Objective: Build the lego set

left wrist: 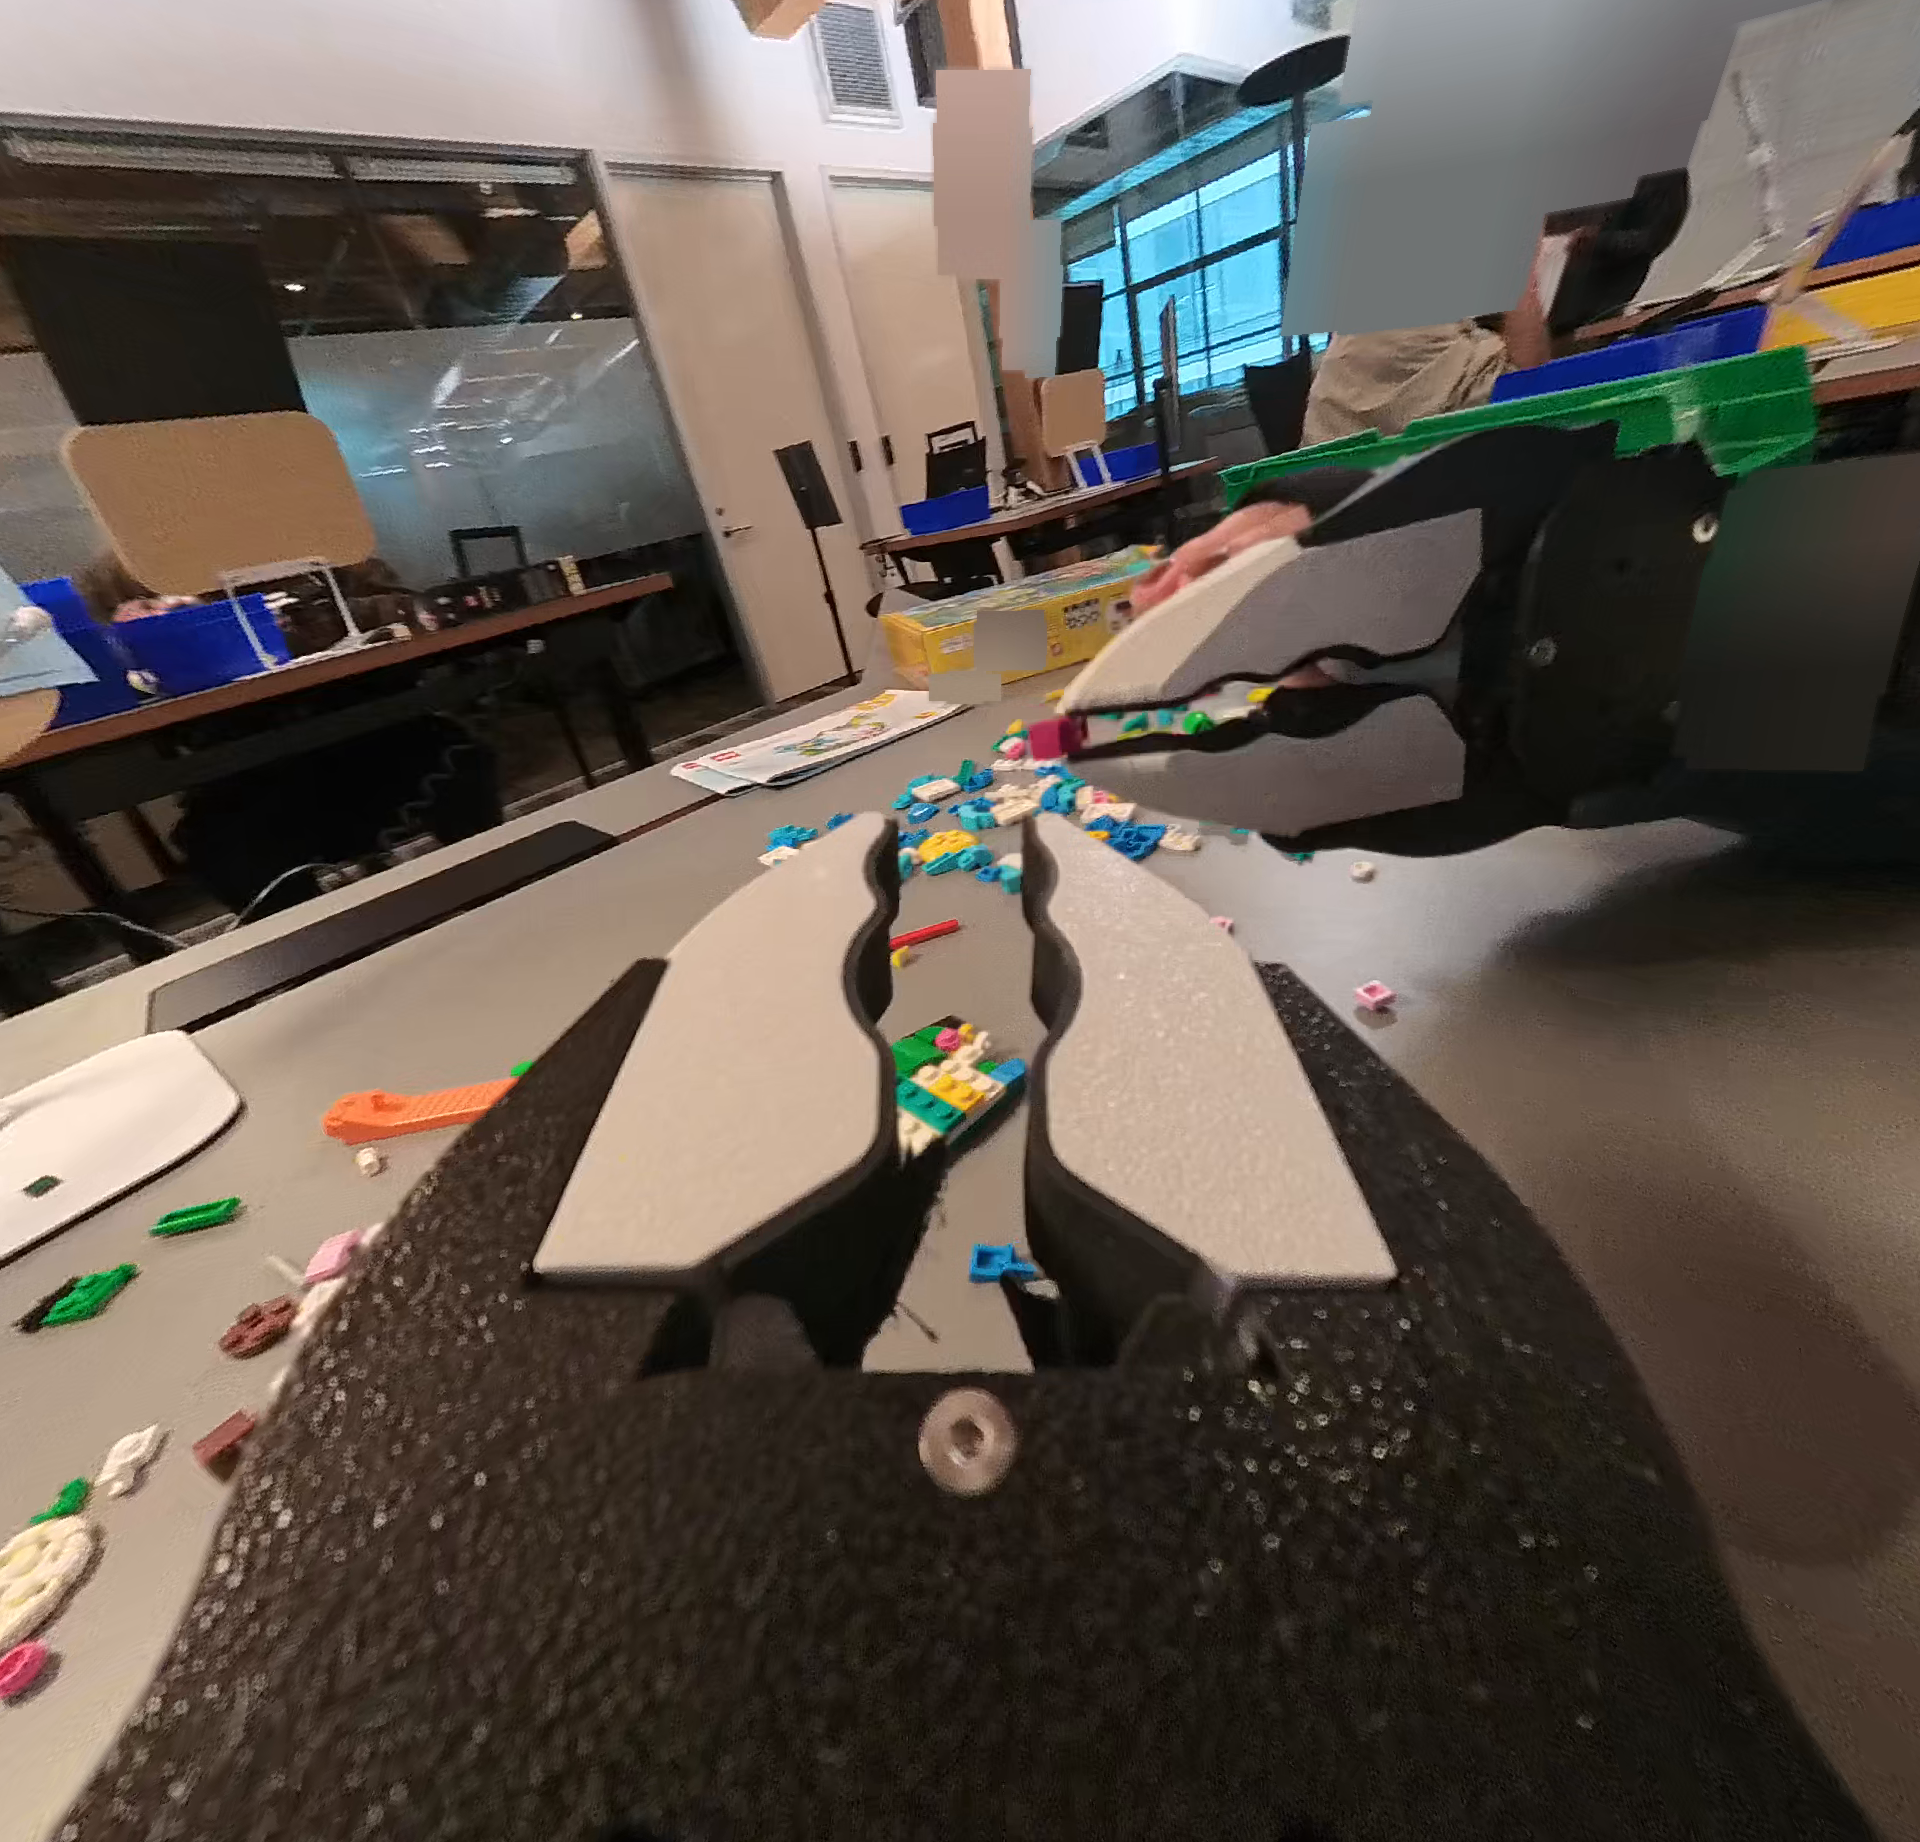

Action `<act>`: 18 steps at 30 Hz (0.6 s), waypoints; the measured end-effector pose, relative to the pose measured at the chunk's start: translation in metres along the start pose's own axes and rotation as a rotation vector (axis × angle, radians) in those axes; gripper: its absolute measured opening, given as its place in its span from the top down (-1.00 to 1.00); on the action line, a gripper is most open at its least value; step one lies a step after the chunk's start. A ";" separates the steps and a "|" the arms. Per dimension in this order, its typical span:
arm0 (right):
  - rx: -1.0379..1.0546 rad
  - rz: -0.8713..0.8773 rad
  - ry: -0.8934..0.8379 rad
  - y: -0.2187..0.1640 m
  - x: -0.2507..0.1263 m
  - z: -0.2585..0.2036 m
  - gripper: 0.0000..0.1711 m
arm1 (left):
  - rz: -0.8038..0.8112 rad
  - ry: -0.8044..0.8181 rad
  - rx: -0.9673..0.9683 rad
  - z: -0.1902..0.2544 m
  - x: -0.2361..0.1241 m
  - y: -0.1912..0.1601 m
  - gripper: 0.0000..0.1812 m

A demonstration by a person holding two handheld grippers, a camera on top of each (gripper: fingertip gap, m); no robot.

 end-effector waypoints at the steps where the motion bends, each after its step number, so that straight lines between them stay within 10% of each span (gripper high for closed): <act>1: 0.006 0.026 0.018 0.003 -0.001 -0.002 0.93 | 0.001 -0.011 -0.008 0.000 0.000 0.000 0.75; 18: 0.007 0.135 0.148 0.022 -0.005 -0.018 0.93 | -0.072 -0.231 -0.046 0.022 0.008 -0.004 0.76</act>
Point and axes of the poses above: each gripper's, where its closed fingertips meet, x out along the fingers, y out of its top, z = x × y across the jaws, the point moved 4 cm from there along -x, back along the fingers, and after that the axes turned 7 degrees about x, right-handed, at the moved point
